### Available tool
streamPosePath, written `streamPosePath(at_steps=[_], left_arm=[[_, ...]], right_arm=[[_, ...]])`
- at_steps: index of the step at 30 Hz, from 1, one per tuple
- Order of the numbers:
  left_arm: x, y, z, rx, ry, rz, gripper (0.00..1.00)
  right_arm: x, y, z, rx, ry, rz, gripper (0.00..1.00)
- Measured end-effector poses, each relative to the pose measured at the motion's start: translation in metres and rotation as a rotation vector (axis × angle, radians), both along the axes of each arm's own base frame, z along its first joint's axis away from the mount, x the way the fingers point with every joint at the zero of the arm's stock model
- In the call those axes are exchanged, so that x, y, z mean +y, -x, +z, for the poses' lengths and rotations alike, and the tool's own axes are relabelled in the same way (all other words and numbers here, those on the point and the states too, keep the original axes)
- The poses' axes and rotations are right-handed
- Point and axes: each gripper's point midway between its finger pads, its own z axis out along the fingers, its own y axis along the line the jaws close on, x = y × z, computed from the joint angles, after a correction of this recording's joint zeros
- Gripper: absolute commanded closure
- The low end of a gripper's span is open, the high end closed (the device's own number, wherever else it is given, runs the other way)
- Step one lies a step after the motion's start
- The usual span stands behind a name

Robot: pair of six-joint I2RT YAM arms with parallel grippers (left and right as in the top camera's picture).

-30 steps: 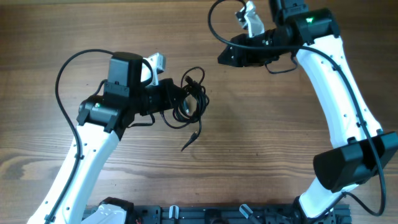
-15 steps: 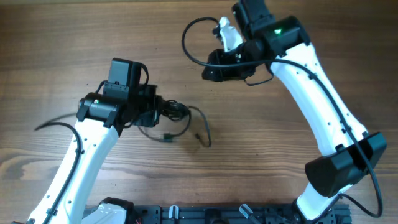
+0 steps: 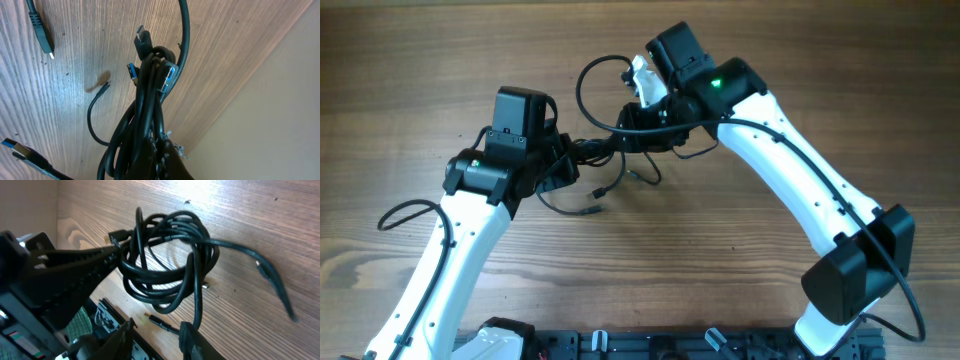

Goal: Untangle cables

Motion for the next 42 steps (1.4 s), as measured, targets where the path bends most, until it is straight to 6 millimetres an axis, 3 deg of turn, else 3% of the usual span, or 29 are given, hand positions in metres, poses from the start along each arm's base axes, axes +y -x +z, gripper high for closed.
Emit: streamPosePath(at_steps=[6,14,26,29,32,38,42], left_arm=[[0.003,-0.001,0.0,-0.002,-0.006,0.023,0.96],[0.005,-0.002,0.0,-0.005,-0.017,0.031,0.96],[0.006,-0.003,0.001,-0.011,-0.017,0.036,0.96],[0.005,-0.004,0.001,-0.012,-0.016,0.036,0.96],[0.005,-0.003,0.001,-0.011,-0.014,0.034,0.96],[0.003,-0.002,0.001,-0.006,-0.003,0.025,0.96],[-0.003,-0.001,0.001,-0.001,0.023,0.007,0.96]], right_arm=[[0.02,0.013,-0.016,0.032,0.013,-0.021,0.73],[0.021,-0.001,-0.046,0.01,0.028,-0.112,0.72],[0.031,-0.037,-0.033,-0.118,-0.028,-0.212,0.73],[0.034,-0.043,-0.029,-0.14,-0.049,-0.229,0.83],[0.036,-0.047,-0.026,-0.154,-0.064,-0.244,0.85],[0.05,-0.054,-0.043,-0.163,-0.062,-0.25,0.84],[0.065,-0.048,-0.046,-0.167,-0.078,-0.23,0.8]])
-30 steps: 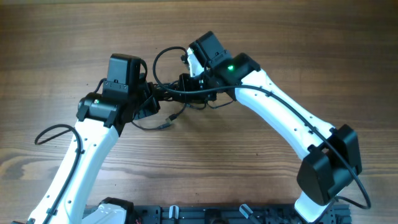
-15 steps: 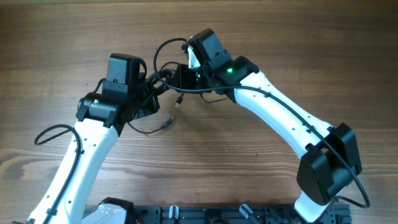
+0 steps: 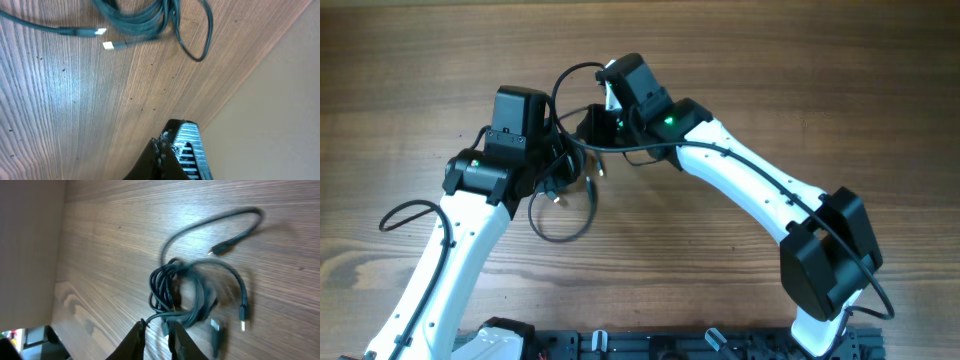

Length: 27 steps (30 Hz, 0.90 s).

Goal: Untangle cables

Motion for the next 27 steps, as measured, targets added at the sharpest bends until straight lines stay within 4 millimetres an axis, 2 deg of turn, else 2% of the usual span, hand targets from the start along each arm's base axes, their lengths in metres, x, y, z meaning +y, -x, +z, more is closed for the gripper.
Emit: streamPosePath(at_steps=[3,6,8,9,11,13,15,16,18,21,22,25,27], left_arm=[[-0.001,0.0,0.0,0.001,0.006,-0.004,0.96],[-0.001,0.002,-0.001,0.006,-0.003,-0.014,0.95],[0.006,0.009,-0.007,0.028,-0.064,-0.053,0.91],[0.01,0.013,-0.01,0.039,-0.103,-0.072,0.86],[0.021,0.014,-0.013,0.021,-0.225,-0.15,0.75],[0.03,-0.004,-0.005,-0.085,-0.396,-0.287,0.69],[0.025,-0.027,0.003,-0.202,-0.551,-0.46,0.62],[0.02,-0.034,-0.001,-0.231,-0.632,-0.568,0.62],[0.01,-0.039,-0.021,-0.216,-0.731,-0.745,0.66],[-0.002,-0.035,-0.072,-0.103,-0.812,-1.002,0.68],[-0.004,-0.028,-0.097,-0.03,-0.827,-1.091,0.67],[-0.004,-0.018,-0.133,0.078,-0.838,-1.208,0.63],[0.0,-0.015,-0.145,0.119,-0.848,-1.237,0.6]], right_arm=[[0.004,0.002,0.001,-0.007,-0.006,0.009,0.82],[-0.001,0.004,-0.004,0.016,0.015,0.003,0.81],[-0.019,-0.003,-0.012,0.053,0.043,-0.032,0.78],[-0.026,-0.008,-0.014,0.061,0.049,-0.047,0.77],[-0.054,-0.027,-0.018,0.081,0.056,-0.088,0.73],[-0.087,-0.049,-0.021,0.092,0.049,-0.131,0.72],[-0.125,-0.068,-0.022,0.102,0.044,-0.176,0.72],[-0.133,-0.071,-0.023,0.109,0.043,-0.185,0.72],[-0.147,-0.072,-0.026,0.123,0.052,-0.189,0.72],[-0.151,-0.065,-0.029,0.138,0.069,-0.153,0.71],[-0.15,-0.062,-0.031,0.14,0.076,-0.136,0.71],[-0.15,-0.059,-0.032,0.134,0.087,-0.116,0.71],[-0.15,-0.059,-0.032,0.129,0.09,-0.109,0.69]])
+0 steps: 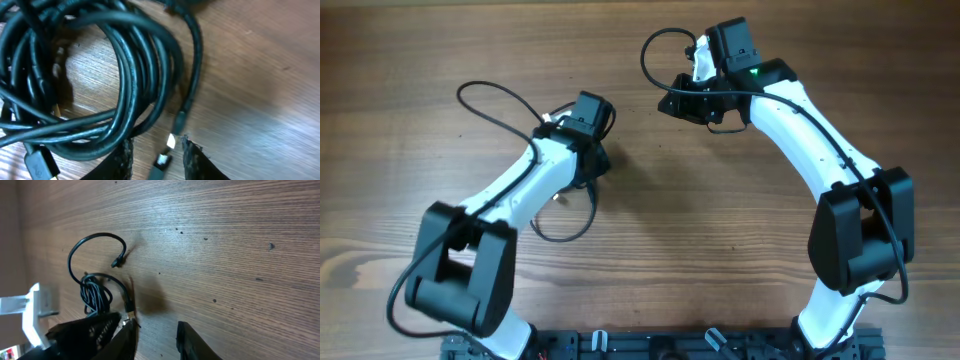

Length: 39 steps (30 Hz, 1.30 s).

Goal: Untangle cables

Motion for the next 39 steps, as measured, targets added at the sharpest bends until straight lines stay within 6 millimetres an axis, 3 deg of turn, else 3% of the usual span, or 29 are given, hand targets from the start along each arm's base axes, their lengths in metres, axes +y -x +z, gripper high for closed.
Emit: streamPosePath(at_steps=[4,6,9,11,14,18,20,22,26,31,34,37,39], left_arm=[[0.007,0.003,-0.003,0.015,-0.043,-0.005,0.61],[0.011,0.012,0.0,0.059,-0.073,-0.012,0.56],[0.009,0.013,0.022,0.064,-0.124,-0.042,0.4],[-0.002,0.0,0.047,-0.028,-0.145,-0.083,0.4],[0.003,-0.013,0.056,-0.086,-0.195,-0.111,0.46],[0.024,-0.024,0.041,-0.072,-0.249,-0.108,0.53],[0.035,-0.024,0.023,-0.021,-0.27,-0.121,0.58],[0.032,-0.024,0.012,0.007,-0.251,-0.177,0.57],[0.022,-0.023,0.009,0.02,-0.22,-0.245,0.6],[0.023,-0.015,-0.002,0.04,-0.222,-0.264,0.59],[0.024,-0.012,-0.013,0.035,-0.218,-0.268,0.71],[0.025,-0.009,-0.018,0.035,-0.216,-0.274,0.93],[0.023,-0.014,-0.017,0.015,-0.212,-0.272,0.96]], right_arm=[[0.0,0.0,0.0,-0.004,0.002,0.006,0.68],[0.0,0.0,0.0,-0.004,0.002,0.006,0.67],[0.0,0.0,0.0,-0.003,0.003,0.005,0.67],[0.0,0.001,0.0,0.0,0.003,0.005,0.67],[-0.001,0.003,-0.002,0.01,0.007,0.005,0.67],[-0.002,0.006,-0.003,0.021,0.015,0.01,0.67],[-0.003,0.007,-0.004,0.02,0.019,0.02,0.66],[-0.003,0.007,-0.004,0.018,0.02,0.023,0.66],[-0.003,0.007,-0.004,0.016,0.021,0.025,0.66],[-0.003,0.008,-0.005,0.023,0.024,0.025,0.66],[-0.003,0.009,-0.005,0.023,0.024,0.025,0.66],[-0.003,0.009,-0.005,0.023,0.024,0.025,0.66],[-0.003,0.009,-0.005,0.023,0.024,0.026,0.66]])
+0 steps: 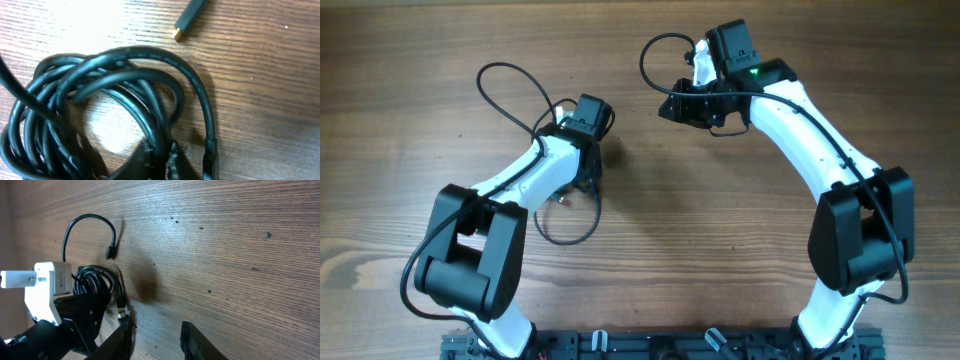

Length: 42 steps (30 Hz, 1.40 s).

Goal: Untangle cables

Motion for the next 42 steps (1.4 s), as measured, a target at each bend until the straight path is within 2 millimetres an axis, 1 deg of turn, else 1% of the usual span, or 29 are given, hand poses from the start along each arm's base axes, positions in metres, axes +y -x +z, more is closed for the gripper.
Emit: streamPosePath(at_steps=[3,5,6,7,9,10,12,14,17,18,19,21,22,25,30,33,35,37,38,39,41,42], left_arm=[[0.0,0.002,-0.001,-0.002,0.013,0.036,0.96],[-0.008,0.005,-0.003,0.022,0.068,0.041,0.96],[-0.016,0.008,-0.004,0.044,0.12,0.036,0.96],[-0.03,0.009,-0.002,0.07,0.218,0.025,0.96],[-0.057,0.009,0.013,0.097,0.41,-0.015,0.96],[-0.076,0.008,0.029,0.107,0.562,-0.045,0.96],[-0.104,0.006,0.065,0.103,0.799,-0.11,0.96],[-0.127,0.009,0.109,0.102,1.055,-0.201,0.96],[-0.141,0.015,0.158,0.103,1.333,-0.335,0.96],[-0.144,0.017,0.177,0.093,1.431,-0.406,0.96],[-0.145,0.019,0.194,0.082,1.507,-0.473,0.96],[-0.144,0.024,0.21,0.079,1.584,-0.543,0.96],[-0.144,0.026,0.217,0.08,1.614,-0.571,0.96],[-0.141,0.029,0.227,0.075,1.659,-0.621,0.96],[-0.129,0.023,0.231,0.042,1.673,-0.621,0.96],[-0.116,0.016,0.232,0.011,1.675,-0.594,0.96],[-0.107,0.01,0.232,-0.011,1.673,-0.574,0.96],[-0.104,0.009,0.232,-0.016,1.673,-0.566,0.96],[-0.104,0.009,0.232,-0.015,1.674,-0.565,0.96],[-0.104,0.009,0.232,-0.015,1.674,-0.565,0.96],[-0.104,0.009,0.232,-0.013,1.675,-0.562,0.96],[-0.104,0.009,0.232,-0.01,1.676,-0.56,0.96]], right_arm=[[0.0,0.0,0.0,0.0,0.0,0.0,0.69],[-0.001,-0.001,0.0,-0.001,0.0,-0.002,0.69],[-0.004,-0.002,0.0,-0.005,0.001,-0.003,0.69],[-0.007,-0.004,0.001,-0.011,-0.002,-0.001,0.69],[-0.018,-0.008,0.006,-0.025,-0.012,-0.004,0.67],[-0.027,-0.01,0.015,-0.044,-0.017,-0.009,0.67],[-0.038,-0.009,0.035,-0.091,-0.023,-0.009,0.65],[-0.044,-0.003,0.07,-0.174,-0.035,0.011,0.65],[-0.039,0.016,0.113,-0.268,-0.082,0.075,0.66],[-0.035,0.023,0.124,-0.286,-0.111,0.101,0.66],[-0.031,0.028,0.13,-0.293,-0.139,0.124,0.66],[-0.023,0.034,0.137,-0.292,-0.195,0.169,0.66],[-0.018,0.039,0.141,-0.293,-0.233,0.201,0.66],[-0.01,0.045,0.15,-0.312,-0.295,0.257,0.66],[-0.005,0.046,0.159,-0.339,-0.337,0.288,0.66],[-0.001,0.05,0.176,-0.385,-0.35,0.294,0.66],[0.007,0.066,0.201,-0.442,-0.361,0.307,0.67],[0.016,0.08,0.216,-0.471,-0.375,0.329,0.69],[0.022,0.086,0.22,-0.473,-0.381,0.341,0.7],[0.032,0.096,0.223,-0.466,-0.389,0.36,0.71],[0.05,0.108,0.217,-0.438,-0.37,0.379,0.72],[0.054,0.109,0.213,-0.425,-0.356,0.373,0.72]])
